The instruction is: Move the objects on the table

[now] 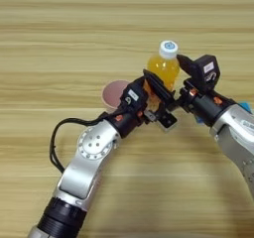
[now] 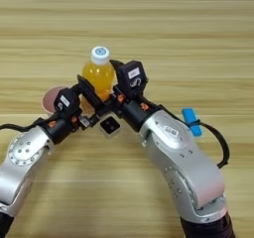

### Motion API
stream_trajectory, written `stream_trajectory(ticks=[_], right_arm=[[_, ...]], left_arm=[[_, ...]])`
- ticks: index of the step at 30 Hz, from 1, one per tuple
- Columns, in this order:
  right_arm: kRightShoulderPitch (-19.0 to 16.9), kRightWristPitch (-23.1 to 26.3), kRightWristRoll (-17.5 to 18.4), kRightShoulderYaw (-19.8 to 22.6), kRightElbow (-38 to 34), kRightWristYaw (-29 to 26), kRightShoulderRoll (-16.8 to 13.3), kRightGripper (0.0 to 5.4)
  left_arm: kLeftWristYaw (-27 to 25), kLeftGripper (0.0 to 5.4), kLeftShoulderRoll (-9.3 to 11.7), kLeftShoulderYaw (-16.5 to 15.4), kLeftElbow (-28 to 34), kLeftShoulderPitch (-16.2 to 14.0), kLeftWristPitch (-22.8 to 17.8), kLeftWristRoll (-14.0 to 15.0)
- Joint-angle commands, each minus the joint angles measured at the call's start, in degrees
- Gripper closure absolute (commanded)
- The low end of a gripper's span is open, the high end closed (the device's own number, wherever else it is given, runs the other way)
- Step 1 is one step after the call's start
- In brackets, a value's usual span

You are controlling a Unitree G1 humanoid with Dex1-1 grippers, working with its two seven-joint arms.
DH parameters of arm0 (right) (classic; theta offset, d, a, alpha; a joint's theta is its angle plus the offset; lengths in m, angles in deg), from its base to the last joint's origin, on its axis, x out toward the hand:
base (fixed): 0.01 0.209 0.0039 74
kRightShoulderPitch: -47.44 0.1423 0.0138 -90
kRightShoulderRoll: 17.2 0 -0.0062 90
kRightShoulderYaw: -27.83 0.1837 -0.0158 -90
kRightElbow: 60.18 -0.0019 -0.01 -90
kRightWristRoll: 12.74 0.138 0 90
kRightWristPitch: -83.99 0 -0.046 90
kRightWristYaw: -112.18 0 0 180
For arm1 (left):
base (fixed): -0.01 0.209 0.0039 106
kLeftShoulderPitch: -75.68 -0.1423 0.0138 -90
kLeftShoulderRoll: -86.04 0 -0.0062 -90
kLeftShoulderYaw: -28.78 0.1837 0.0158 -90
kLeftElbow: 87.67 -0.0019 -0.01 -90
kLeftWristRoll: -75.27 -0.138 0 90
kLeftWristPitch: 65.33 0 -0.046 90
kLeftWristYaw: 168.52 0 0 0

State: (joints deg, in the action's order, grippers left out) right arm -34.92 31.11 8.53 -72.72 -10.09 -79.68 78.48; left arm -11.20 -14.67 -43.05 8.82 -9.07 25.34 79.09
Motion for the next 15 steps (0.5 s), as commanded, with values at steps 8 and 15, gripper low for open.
stream_trajectory(ticks=[8,15], right_arm=[[0.4,-0.5,-0.7,-0.3,0.6,-0.7,-0.6,0.00],[-0.5,-1.0,-0.9,-1.2,0.0,-2.5,-1.9,0.00]], left_arm=[[0.2,2.02,-0.6,-0.5,0.3,0.5,0.3,0.3],[0.2,2.02,-0.6,-1.1,0.8,0.8,0.4,0.7]])
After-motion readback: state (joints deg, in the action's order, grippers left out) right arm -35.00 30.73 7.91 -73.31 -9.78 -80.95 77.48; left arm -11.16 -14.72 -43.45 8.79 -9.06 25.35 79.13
